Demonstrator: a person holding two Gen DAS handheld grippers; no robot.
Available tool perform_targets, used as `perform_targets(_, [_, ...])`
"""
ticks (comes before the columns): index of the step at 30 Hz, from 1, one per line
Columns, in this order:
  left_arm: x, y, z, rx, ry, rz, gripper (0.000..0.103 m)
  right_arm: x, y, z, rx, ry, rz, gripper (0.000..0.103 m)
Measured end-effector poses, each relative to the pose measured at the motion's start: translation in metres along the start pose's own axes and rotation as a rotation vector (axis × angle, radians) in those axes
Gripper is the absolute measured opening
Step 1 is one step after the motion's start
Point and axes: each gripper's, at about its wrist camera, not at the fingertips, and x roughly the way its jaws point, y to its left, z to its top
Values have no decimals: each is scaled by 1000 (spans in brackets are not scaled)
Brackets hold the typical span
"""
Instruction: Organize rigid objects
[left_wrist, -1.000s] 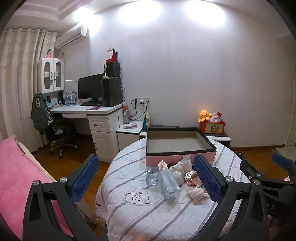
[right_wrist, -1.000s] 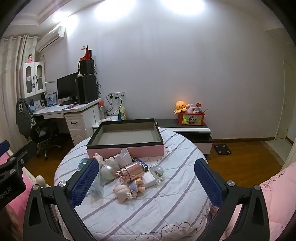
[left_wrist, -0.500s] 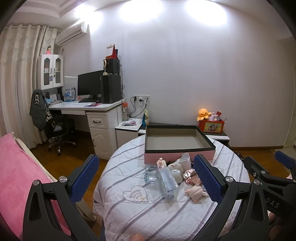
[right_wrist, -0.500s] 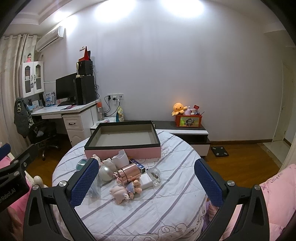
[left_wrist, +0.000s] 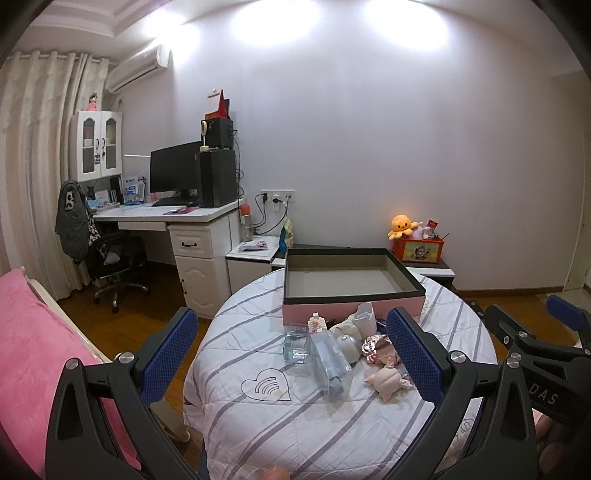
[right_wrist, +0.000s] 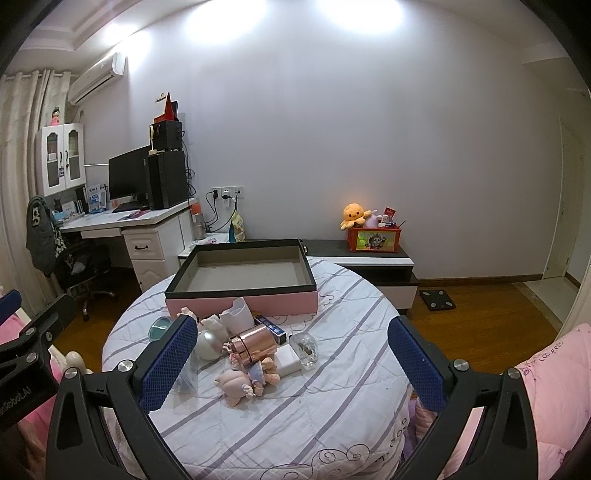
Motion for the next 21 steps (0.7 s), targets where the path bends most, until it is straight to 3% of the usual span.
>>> perform_targets(21, [3, -1, -2, -7, 0, -1, 103, 0, 0, 0, 3, -2, -2, 103])
